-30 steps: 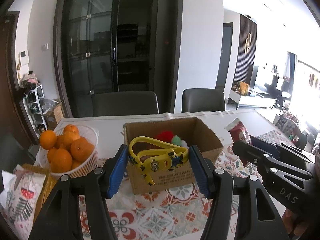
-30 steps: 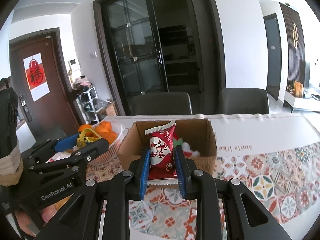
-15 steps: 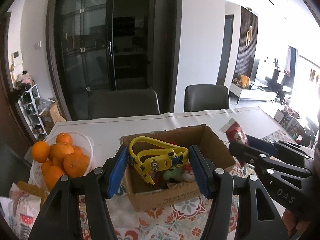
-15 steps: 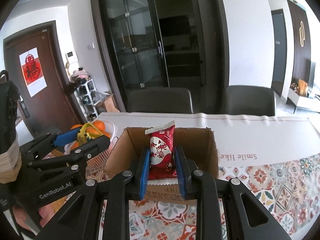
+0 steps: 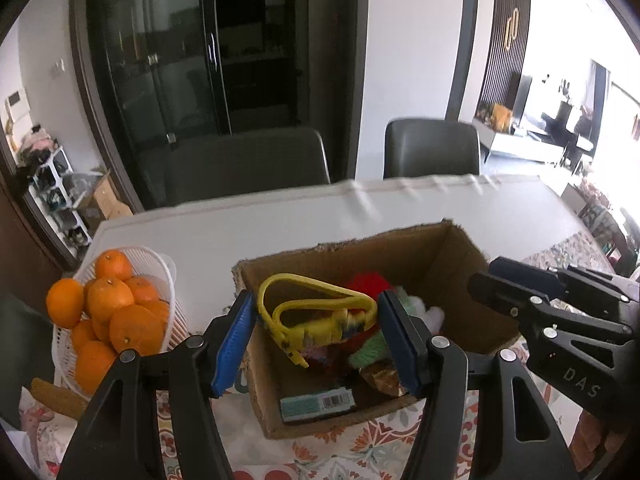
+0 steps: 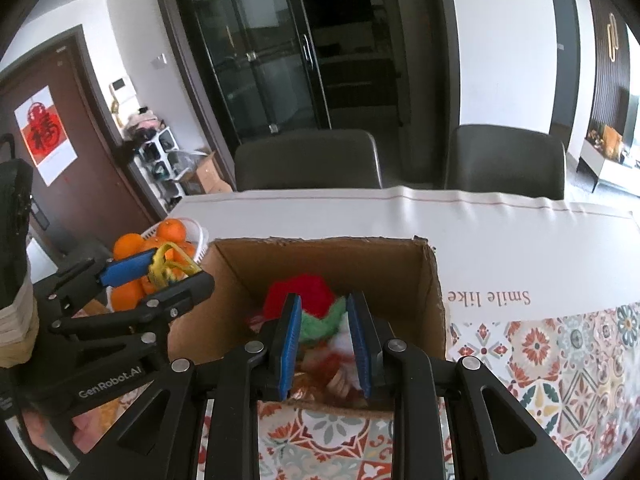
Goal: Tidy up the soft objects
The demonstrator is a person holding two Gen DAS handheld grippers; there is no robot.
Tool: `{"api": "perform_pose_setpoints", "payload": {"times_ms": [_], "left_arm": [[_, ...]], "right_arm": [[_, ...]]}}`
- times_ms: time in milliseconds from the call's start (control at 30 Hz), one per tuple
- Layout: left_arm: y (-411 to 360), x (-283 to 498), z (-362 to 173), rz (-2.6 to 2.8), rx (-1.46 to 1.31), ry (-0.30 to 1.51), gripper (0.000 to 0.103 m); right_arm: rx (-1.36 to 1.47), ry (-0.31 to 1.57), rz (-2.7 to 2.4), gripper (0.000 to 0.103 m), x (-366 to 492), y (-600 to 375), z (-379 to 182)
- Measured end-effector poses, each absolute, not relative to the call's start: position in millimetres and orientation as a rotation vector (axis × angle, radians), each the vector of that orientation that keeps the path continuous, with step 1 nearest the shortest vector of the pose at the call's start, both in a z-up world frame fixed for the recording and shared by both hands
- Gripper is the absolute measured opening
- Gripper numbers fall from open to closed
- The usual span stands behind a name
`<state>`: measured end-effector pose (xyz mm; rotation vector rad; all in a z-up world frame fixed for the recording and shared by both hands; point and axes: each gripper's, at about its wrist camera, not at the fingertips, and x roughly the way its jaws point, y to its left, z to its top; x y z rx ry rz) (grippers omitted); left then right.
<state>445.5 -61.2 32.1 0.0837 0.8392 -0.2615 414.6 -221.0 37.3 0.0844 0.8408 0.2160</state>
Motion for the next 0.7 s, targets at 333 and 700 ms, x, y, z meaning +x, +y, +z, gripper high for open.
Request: {"api": "perform_pose_setpoints", "payload": {"times_ms": [333,700], "left_arm": [[-55,427,31,-0.203,0.077,0.834,0.083],[-42,345,66,-0.157,0.060,0.712,0.093]], "right_arm": [[0.098,0.846,0.150,0.034,404,-227,39],[0.057,0.695,0.091,0.049,321,-222,78]]}}
